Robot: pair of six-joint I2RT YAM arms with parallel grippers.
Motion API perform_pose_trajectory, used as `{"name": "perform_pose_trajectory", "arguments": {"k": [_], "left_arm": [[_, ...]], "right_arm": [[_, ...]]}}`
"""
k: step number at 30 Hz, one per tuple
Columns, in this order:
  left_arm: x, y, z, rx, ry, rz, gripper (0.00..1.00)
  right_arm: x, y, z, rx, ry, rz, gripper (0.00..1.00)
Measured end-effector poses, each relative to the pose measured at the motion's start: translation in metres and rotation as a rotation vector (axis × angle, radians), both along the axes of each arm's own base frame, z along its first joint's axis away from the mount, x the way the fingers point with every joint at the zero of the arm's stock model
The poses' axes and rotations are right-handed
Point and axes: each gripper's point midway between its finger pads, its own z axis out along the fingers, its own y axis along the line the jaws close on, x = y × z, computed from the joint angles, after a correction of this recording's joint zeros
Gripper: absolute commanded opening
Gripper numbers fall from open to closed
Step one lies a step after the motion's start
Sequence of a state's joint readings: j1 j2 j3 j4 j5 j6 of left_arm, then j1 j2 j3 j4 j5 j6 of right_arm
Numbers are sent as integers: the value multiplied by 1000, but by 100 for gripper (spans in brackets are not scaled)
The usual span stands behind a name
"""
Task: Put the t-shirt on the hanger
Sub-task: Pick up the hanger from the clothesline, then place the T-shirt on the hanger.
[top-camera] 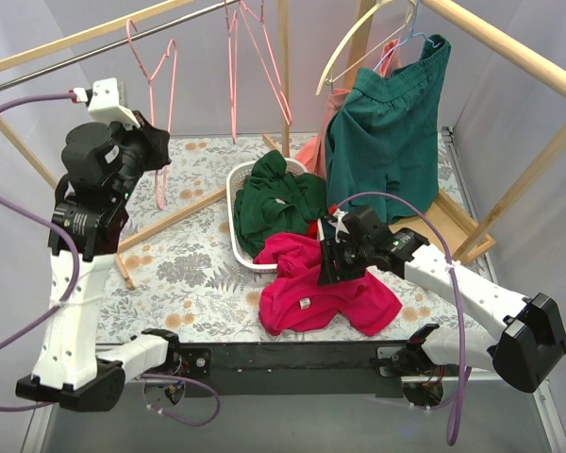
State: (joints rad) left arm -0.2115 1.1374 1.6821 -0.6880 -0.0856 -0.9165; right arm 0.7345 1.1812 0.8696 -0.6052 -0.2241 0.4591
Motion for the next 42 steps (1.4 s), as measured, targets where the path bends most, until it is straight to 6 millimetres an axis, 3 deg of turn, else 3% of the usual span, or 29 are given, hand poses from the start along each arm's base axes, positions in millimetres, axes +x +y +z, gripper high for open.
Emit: {"name": "perform_pose_trajectory", "arguments": {"k": [6, 10, 13, 17, 23, 26, 29, 32, 35, 39, 42], "left_arm": [[-42, 0, -12, -11, 0, -50, 0], [-77, -10, -23, -12, 10, -147, 0], [-101, -13, -21, -11, -11, -197, 0], [-132, -12, -1, -1, -97, -237, 0], [-177, -30, 57, 8, -272, -398, 0], [-182, -49, 79, 10, -316, -513, 0], [-165, -85, 85, 7, -298, -650, 0], [-139, -128, 60, 12, -197, -783, 0], [-119, -167, -1, 24, -8, -893, 0], [-127, -179, -88, 50, 256, -948, 0], [-154, -171, -121, 65, 361, -977, 0]], "right_arm": [[3, -2, 5, 3, -28, -17, 59], [5, -6, 19, 26, -81, -42, 59], [8, -11, 31, 46, -129, -74, 59], [13, -18, 47, 73, -195, -129, 59], [15, -37, 65, 93, -246, -267, 59], [12, -45, 67, 112, -246, -328, 58], [4, -53, 58, 108, -220, -360, 58], [-4, -59, 45, 90, -190, -373, 58], [-12, -65, 30, 73, -168, -372, 57], [-26, -75, 3, 48, -129, -377, 53], [-36, -82, -18, 24, -98, -379, 52]]}}
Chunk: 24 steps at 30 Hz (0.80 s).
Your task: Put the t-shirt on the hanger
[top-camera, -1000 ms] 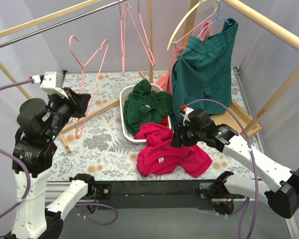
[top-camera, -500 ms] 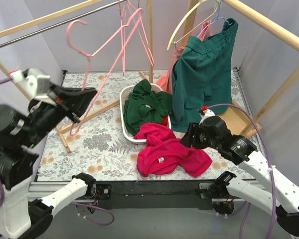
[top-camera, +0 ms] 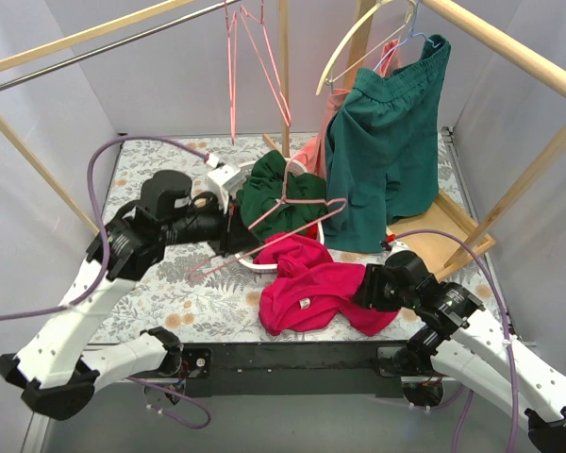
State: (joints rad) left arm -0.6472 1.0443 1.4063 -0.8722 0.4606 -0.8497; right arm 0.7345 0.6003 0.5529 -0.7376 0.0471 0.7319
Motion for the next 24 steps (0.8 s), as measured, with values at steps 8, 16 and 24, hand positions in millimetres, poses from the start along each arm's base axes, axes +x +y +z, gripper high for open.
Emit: {"name": "perform_pose_trajectory", "arguments": {"k": [8, 16, 24], "left_arm": [[-69, 30, -23, 29, 20, -82, 0], [-78, 32, -50, 109, 58, -121, 0], [-81, 3, -91, 270, 152, -228, 0]], "right_arm": [[-8, 0, -31, -9, 43, 19, 54], [3, 14, -30, 18, 26, 34, 52], [14, 14, -30, -11, 15, 9, 17]]}}
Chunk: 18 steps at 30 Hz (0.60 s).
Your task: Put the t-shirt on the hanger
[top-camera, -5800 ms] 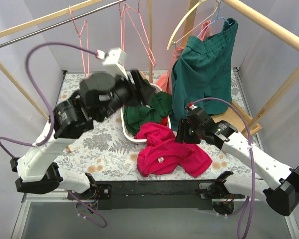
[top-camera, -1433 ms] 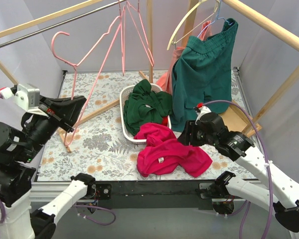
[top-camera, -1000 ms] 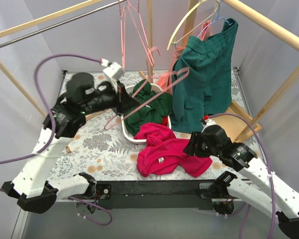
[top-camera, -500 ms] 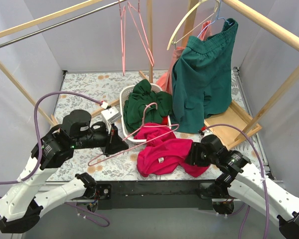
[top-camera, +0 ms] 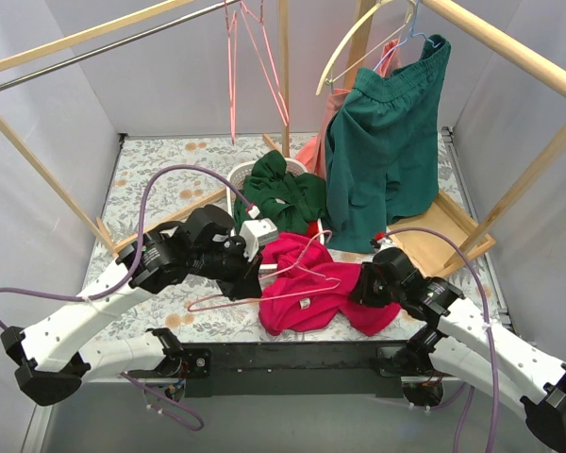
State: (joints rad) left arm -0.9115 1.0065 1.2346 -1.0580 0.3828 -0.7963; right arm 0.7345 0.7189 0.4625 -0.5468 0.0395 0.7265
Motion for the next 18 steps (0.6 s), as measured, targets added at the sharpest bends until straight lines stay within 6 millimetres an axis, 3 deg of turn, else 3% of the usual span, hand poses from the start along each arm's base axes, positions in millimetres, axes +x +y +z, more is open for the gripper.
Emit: {"name": "perform_pose_trajectory", "arguments": {"k": [9, 18], "left_arm": [[-4, -1, -5, 31, 1, -22, 0], [-2, 0, -6, 38, -11, -18, 0]], "right_arm": [[23, 6, 34, -8, -60, -45, 2], [28, 8, 39, -43, -38, -41, 1]]}}
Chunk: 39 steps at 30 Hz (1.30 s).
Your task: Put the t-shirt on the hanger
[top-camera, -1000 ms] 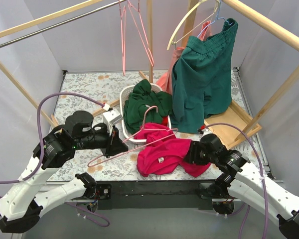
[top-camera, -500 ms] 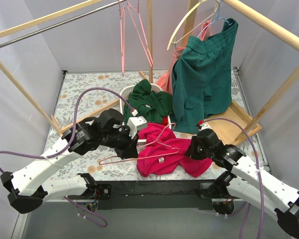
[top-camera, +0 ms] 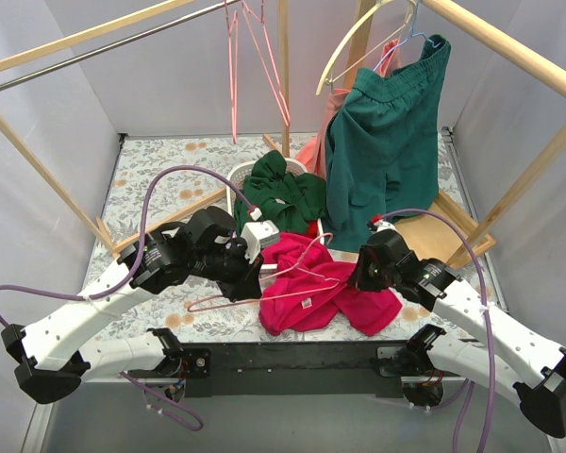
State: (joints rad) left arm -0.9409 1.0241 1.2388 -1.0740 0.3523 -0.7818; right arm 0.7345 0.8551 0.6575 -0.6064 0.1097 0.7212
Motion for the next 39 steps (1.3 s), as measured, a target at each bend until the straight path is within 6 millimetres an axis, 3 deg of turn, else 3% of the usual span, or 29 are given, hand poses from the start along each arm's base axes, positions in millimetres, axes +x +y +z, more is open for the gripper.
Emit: {"name": "perform_pose_trajectory", "arguments": {"k": [19, 30, 37, 39], "left_arm": [[-8, 0, 4, -15, 15, -25, 0], [1, 1, 2, 2, -27, -3, 0], [8, -8, 5, -24, -64, -19, 0], [8, -12, 7, -39, -64, -33, 0]], "right_arm": [[-2, -3, -11, -66, 65, 5, 1], [2, 4, 7, -51, 44, 34, 1], [0, 8, 26, -49, 42, 84, 1], [3, 12, 40, -46, 39, 103, 1]]}}
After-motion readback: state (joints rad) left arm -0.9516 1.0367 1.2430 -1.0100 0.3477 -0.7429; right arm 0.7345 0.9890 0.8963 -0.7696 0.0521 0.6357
